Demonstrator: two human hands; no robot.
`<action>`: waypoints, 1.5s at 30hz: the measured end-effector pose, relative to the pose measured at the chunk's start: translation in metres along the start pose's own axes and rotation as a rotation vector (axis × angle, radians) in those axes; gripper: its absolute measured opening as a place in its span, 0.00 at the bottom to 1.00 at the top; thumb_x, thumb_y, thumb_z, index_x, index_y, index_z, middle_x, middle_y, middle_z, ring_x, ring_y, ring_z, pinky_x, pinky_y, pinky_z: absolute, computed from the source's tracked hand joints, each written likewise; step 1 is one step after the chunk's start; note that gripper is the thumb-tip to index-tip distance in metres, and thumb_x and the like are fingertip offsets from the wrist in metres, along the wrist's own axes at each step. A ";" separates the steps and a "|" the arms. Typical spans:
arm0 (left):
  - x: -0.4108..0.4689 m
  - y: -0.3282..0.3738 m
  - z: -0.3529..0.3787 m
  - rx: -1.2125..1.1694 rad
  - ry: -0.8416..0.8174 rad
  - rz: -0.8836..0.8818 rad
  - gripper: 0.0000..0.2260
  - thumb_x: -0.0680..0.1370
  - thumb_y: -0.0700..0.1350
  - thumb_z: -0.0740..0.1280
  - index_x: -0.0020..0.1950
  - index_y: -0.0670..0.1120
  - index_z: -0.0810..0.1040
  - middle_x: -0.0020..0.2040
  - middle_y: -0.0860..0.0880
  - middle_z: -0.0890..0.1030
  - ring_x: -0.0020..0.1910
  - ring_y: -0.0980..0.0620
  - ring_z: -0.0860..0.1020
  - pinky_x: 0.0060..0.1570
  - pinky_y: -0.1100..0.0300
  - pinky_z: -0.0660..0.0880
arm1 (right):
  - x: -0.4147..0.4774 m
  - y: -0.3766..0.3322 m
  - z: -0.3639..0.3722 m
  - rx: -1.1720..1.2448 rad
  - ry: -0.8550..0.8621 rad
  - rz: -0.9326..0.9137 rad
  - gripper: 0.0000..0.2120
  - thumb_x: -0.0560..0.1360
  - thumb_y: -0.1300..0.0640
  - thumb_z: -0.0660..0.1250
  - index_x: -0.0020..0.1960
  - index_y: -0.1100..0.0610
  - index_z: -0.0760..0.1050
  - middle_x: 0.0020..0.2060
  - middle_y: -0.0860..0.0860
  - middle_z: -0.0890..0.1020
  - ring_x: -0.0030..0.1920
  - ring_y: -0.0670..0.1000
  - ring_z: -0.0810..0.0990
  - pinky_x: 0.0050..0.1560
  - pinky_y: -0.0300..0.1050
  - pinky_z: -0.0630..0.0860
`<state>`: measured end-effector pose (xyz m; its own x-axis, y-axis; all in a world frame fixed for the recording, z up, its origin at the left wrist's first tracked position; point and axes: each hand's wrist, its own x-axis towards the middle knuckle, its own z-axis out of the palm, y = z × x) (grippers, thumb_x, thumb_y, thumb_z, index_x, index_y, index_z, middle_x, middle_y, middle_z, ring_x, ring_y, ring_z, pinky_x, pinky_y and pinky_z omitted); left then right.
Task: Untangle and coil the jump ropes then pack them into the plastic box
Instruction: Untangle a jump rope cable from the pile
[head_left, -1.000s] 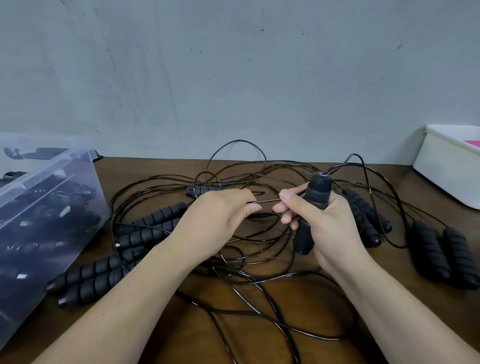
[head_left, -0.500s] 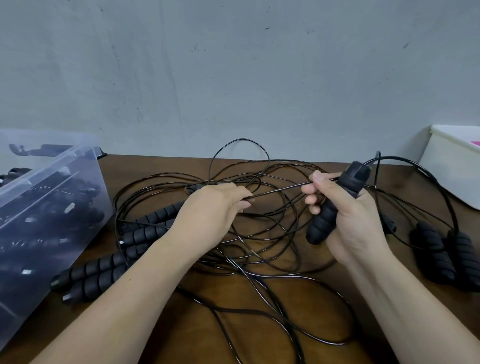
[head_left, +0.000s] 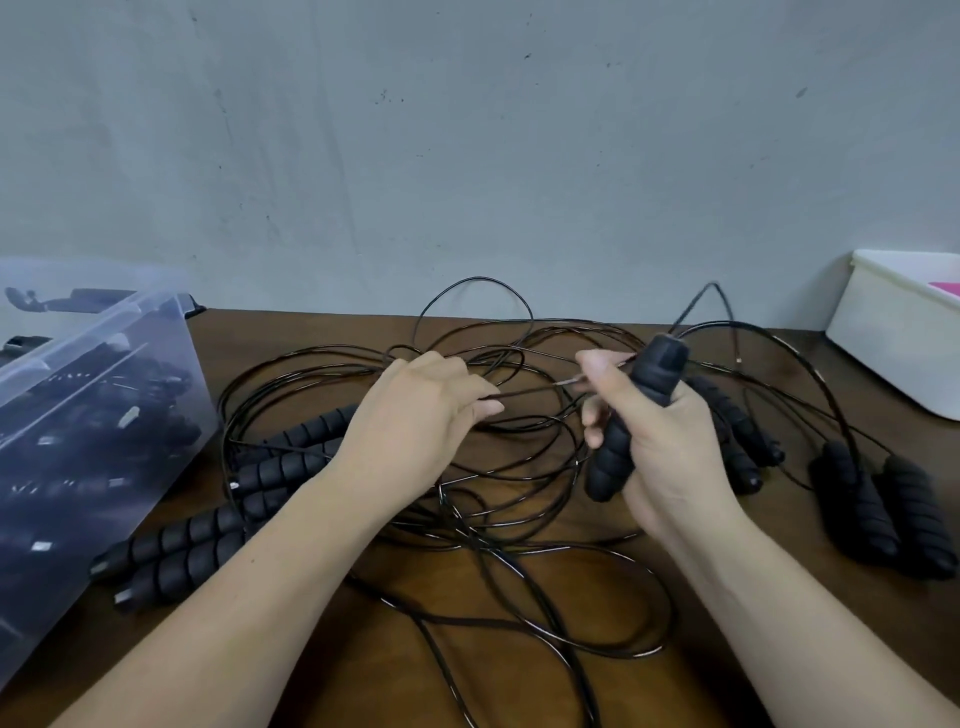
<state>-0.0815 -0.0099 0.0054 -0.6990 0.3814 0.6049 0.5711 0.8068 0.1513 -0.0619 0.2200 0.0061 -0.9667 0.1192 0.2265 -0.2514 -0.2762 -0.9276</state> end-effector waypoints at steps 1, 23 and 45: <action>-0.001 0.000 0.000 -0.017 0.007 -0.014 0.10 0.84 0.51 0.68 0.59 0.50 0.87 0.46 0.52 0.81 0.49 0.48 0.77 0.51 0.45 0.76 | -0.001 0.003 0.001 -0.064 -0.025 -0.007 0.09 0.77 0.54 0.77 0.52 0.59 0.84 0.35 0.59 0.80 0.31 0.54 0.74 0.40 0.48 0.75; -0.002 0.003 0.004 -0.085 -0.004 0.012 0.11 0.83 0.57 0.65 0.55 0.56 0.86 0.45 0.59 0.78 0.52 0.54 0.74 0.52 0.52 0.69 | -0.008 0.002 0.005 -0.065 -0.063 0.027 0.08 0.80 0.63 0.72 0.44 0.66 0.79 0.36 0.58 0.85 0.29 0.50 0.76 0.34 0.42 0.75; -0.006 0.013 0.006 -0.021 0.021 0.134 0.13 0.83 0.55 0.61 0.53 0.55 0.85 0.45 0.59 0.79 0.49 0.50 0.73 0.48 0.49 0.67 | -0.013 0.016 0.010 -0.092 -0.159 0.079 0.09 0.80 0.59 0.74 0.52 0.65 0.82 0.43 0.61 0.87 0.33 0.52 0.79 0.33 0.43 0.75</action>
<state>-0.0725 0.0014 -0.0010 -0.6068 0.4755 0.6370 0.6679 0.7395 0.0841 -0.0539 0.2046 -0.0088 -0.9804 -0.0539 0.1893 -0.1760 -0.1900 -0.9659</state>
